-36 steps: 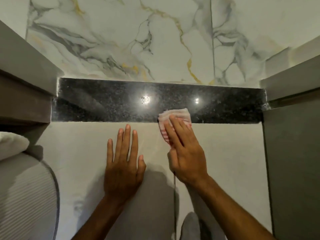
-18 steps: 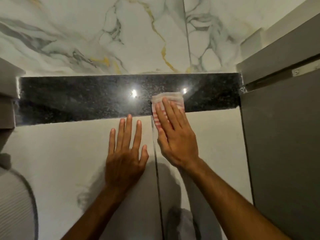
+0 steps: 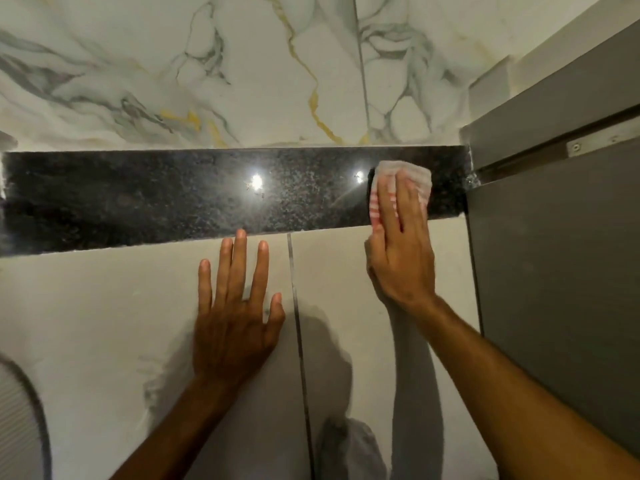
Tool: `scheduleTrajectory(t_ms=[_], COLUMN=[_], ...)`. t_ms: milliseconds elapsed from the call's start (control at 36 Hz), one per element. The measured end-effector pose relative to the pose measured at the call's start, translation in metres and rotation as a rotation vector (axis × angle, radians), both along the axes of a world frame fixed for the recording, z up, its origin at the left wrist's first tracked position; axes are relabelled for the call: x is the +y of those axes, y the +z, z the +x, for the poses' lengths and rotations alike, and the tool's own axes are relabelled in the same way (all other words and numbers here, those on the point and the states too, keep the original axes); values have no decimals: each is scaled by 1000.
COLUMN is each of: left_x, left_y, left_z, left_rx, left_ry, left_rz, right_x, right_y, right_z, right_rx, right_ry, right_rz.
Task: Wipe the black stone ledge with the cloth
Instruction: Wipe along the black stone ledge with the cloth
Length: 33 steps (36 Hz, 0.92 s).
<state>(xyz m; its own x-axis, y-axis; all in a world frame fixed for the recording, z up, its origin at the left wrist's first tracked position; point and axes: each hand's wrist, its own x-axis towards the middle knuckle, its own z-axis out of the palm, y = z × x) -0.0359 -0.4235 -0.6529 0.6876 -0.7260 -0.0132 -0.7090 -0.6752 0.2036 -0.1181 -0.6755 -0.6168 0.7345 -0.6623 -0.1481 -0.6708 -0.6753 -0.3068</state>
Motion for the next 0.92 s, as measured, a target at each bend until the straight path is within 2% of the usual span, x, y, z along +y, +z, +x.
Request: scheduleTrajectory(t_ms=[83,167,278,389,528,639,806,917], left_x=[-4,-10,-14,-5,-6,-15,-14,-6], left_y=[5,8,6,-2,0,10,7,-6], left_z=[3,3,9,6,-1,3,6,-1], left_rx=[-4,-16,-29,-38,-2,20,3,-24], left_ry=[-3,-1,1,16,26,30,38,31], left_rz=[-1,-16,-22,-6,7,-12,-45,-28], right_x=[-5,-30,-58,-39,20,21,-31,-15], right_y=[11,17,9,-5,-1,13,11,-7], right_z=[-37,-29,29,70,-12,-60,21,70], right_rx=[76,106,68,34,17,98,25,-10], right_ry=[-107,-233,-200,-156,-42,-212,-366,-198], right_rz=[-5,-66,-182,-165,-65,-25,-111,-129])
